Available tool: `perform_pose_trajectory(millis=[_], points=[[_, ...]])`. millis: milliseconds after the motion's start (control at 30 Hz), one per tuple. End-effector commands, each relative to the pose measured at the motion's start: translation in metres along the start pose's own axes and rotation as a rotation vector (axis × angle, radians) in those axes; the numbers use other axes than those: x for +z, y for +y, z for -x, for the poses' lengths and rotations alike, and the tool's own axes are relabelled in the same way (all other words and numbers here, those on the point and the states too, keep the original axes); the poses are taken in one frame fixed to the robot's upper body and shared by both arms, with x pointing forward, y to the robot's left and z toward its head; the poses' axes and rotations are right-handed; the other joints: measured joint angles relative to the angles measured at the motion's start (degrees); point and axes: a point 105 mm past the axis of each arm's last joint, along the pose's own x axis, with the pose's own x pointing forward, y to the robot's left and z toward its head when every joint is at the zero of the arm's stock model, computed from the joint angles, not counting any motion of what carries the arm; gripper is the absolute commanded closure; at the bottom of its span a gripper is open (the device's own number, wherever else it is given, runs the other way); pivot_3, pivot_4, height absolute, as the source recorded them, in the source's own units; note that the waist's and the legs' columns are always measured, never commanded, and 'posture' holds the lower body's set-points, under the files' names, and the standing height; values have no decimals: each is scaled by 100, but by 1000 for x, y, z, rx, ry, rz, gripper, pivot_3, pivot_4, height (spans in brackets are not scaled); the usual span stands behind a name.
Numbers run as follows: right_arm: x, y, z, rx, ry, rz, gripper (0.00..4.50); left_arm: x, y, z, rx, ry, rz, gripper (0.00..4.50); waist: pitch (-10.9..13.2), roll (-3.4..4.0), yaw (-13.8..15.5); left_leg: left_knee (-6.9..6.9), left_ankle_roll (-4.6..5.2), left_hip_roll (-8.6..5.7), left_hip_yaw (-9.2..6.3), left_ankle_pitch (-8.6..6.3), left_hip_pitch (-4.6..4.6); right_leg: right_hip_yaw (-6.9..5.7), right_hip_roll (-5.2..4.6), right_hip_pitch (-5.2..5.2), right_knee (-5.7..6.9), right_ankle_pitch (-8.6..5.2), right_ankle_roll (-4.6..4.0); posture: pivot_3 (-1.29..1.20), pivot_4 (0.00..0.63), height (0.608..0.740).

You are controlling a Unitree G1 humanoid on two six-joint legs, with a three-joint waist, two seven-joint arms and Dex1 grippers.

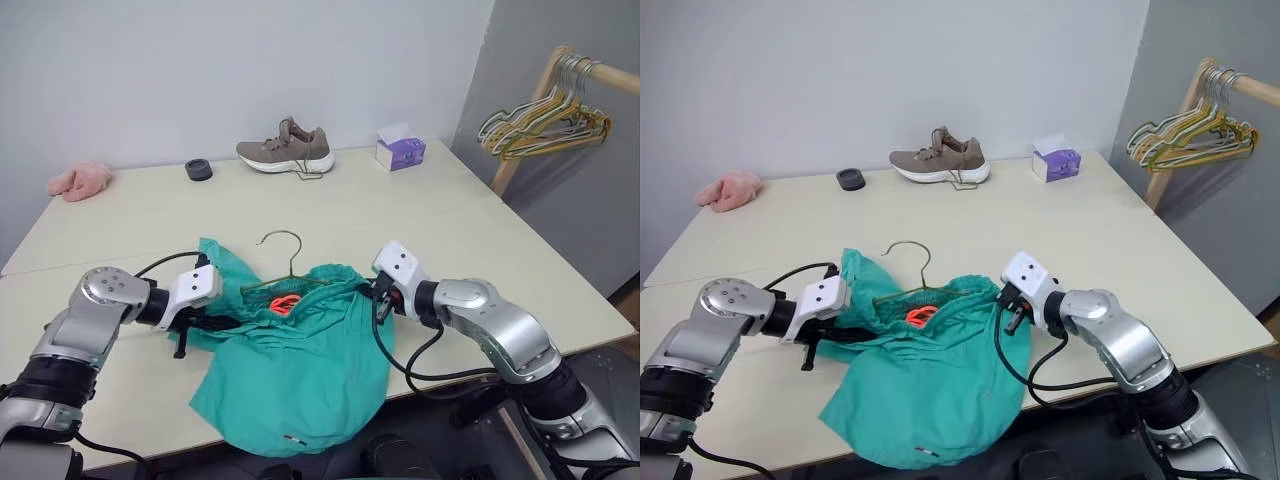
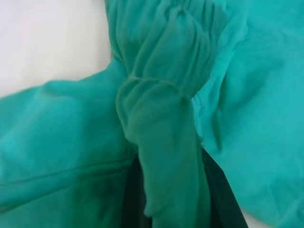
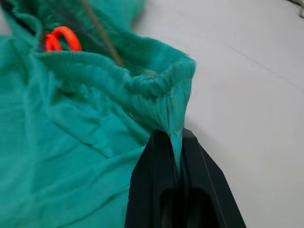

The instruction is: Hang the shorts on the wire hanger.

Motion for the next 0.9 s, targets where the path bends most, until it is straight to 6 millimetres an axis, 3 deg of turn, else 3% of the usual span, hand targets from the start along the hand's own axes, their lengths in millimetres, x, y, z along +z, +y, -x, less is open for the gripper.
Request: perform_pose_trajectory(millis=[33, 167, 300, 433, 667, 800, 900], points=[[24, 5, 10, 34, -52, 119, 3833, 10, -3, -5, -4, -19, -42, 4500, 0, 0, -1, 0, 0, 0, 0, 0, 0, 0, 0, 0, 0, 0, 0, -252, 0, 740], [25, 9, 26, 83, -27, 156, 2514, 11, -7, -8, -12, -26, -41, 4500, 0, 0, 2, 1, 0, 0, -1, 0, 0, -1, -1, 0, 0, 0, 0, -256, 0, 740], [5, -11, 41, 21, 87, 163, 1162, 14, -9, -9, -22, -36, -44, 4500, 0, 0, 4, 1, 0, 0, -1, 0, 0, -3, -2, 1, -3, 0, 0, -260, 0, 740], [-10, -14, 46, 50, 154, 158, 1162, 20, -10, -11, -34, -50, -51, 4500, 0, 1, -6, 0, 0, 0, 0, 0, 2, -3, -2, 2, -4, 0, 0, -263, 0, 740], [-14, 1, 21, 211, 180, 189, 1162, 31, -12, -12, -42, -76, -66, 4500, 2, 3, -66, -2, 0, 1, 1, 0, 2, -2, 0, 1, -3, -1, 0, -251, 0, 740], [-14, 2, 11, 264, 205, 226, 2075, 37, -15, -12, -48, -92, -68, 4500, 1, 2, -81, -1, 0, 0, -1, 0, 0, -3, -1, 2, -4, -1, 0, -243, 0, 740], [-13, 3, 4, 295, 214, 248, 3132, 40, -19, -11, -56, -100, -65, 4500, 1, 1, -81, 0, 0, -1, -1, 0, 1, -3, -2, 4, -4, 0, 0, -230, 0, 740]])
